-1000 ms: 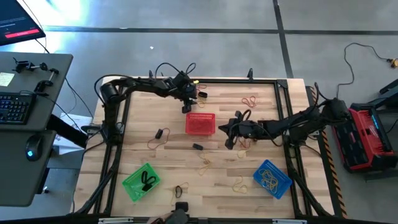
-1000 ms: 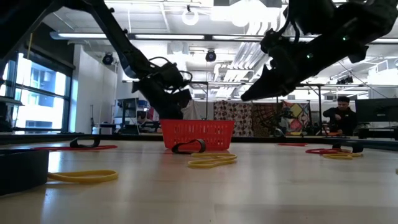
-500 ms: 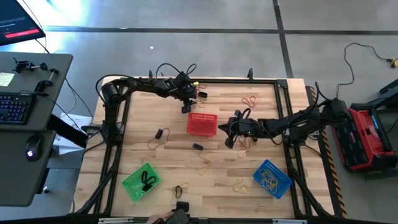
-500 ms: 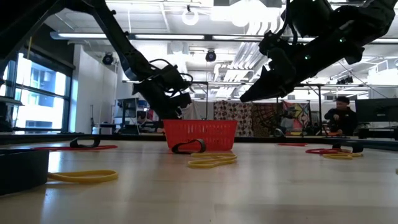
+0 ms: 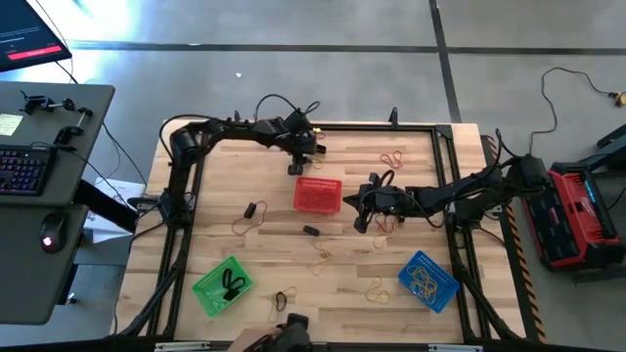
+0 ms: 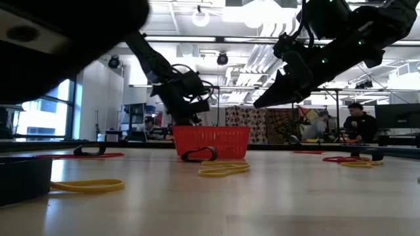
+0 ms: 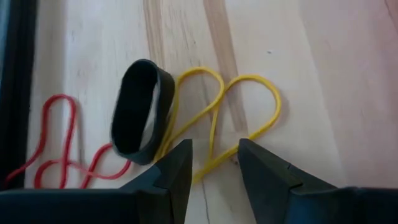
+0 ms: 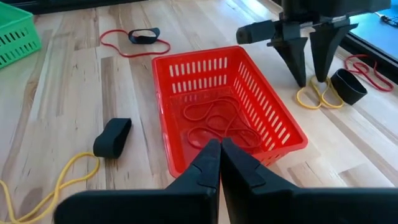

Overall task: Sort rubber bands into baskets
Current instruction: Put the yellow rubber band into the blue bin

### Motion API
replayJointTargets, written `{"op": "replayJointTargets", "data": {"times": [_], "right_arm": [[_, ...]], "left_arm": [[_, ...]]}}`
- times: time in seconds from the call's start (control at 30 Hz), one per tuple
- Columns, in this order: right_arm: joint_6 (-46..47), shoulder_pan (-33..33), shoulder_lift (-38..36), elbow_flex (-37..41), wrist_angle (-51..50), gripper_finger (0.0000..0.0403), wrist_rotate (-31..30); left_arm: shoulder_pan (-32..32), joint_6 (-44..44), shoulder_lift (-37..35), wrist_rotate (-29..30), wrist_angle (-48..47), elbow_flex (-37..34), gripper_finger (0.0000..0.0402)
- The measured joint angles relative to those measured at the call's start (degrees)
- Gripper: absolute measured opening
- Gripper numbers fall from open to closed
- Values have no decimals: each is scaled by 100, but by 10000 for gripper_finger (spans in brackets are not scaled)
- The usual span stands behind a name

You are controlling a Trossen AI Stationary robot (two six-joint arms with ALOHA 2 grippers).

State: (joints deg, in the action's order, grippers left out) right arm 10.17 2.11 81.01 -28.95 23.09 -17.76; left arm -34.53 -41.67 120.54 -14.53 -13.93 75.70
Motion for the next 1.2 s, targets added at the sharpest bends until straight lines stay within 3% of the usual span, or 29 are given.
{"op": "replayJointTargets", "data": {"times": [0.13, 0.33, 0.63, 1.03, 1.2], "right_arm": [[2, 2, 0, 0, -22, 0, 39], [-3, 2, 0, 0, -68, 0, 42], [-15, 17, 0, 0, -139, 0, 42], [-12, 17, 0, 0, -172, 0, 37], [-15, 18, 0, 0, -164, 5, -475]], "left_arm": [[5, -48, 43, -3, -163, 91, 98], [26, -213, 36, 204, -241, 92, 9], [12, -191, -161, 489, -380, 69, 1], [89, 324, -1391, 696, -609, 75, 0], [260, 661, -1856, 677, -663, 75, 0]]}}
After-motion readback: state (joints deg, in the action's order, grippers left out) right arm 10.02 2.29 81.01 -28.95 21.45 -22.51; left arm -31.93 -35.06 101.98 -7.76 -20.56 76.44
